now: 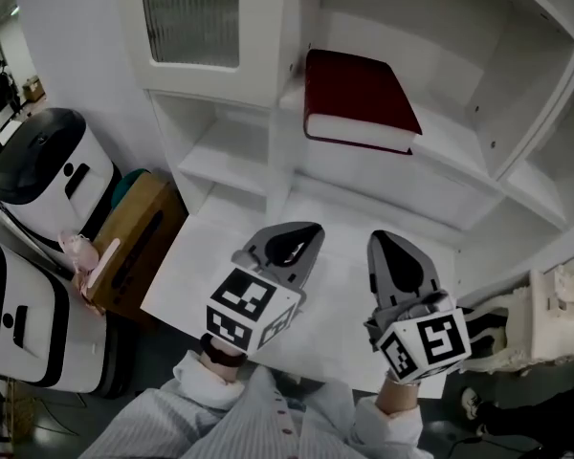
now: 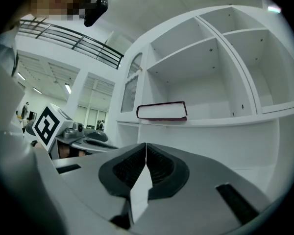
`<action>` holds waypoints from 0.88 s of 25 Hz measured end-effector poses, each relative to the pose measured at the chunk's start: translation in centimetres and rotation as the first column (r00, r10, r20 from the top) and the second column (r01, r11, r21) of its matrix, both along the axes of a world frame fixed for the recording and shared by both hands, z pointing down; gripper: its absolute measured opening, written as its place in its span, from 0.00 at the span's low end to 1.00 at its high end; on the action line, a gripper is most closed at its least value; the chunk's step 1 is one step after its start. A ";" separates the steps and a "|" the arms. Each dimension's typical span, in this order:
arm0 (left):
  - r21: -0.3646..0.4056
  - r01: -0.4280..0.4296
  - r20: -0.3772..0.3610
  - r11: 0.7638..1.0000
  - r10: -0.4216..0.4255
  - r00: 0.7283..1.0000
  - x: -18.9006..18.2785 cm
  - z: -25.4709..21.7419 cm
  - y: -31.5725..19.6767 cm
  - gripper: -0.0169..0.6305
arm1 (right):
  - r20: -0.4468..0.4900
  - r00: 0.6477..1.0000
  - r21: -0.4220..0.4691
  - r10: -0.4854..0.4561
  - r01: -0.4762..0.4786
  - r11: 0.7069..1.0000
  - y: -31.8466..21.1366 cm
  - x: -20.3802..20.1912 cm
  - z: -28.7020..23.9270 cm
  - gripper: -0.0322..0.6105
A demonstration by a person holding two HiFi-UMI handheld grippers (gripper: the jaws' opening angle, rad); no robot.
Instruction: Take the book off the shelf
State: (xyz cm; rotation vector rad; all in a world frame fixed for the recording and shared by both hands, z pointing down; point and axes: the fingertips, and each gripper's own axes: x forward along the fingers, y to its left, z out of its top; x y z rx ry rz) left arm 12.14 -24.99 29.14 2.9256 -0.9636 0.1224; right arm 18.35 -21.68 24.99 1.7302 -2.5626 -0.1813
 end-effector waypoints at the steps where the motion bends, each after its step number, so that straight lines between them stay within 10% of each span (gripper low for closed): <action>1: -0.002 0.011 -0.001 1.000 -0.011 1.000 0.1 0.0 -0.1 0.04 | 0.005 1.000 -0.001 -0.015 0.015 1.000 -0.2 0.1 0.0 0.07; 22: 0.006 0.049 0.022 0.999 -0.049 0.999 0.3 -0.7 -3.5 0.04 | -0.011 0.997 0.022 -0.074 0.074 0.997 -3.8 -0.3 -1.2 0.07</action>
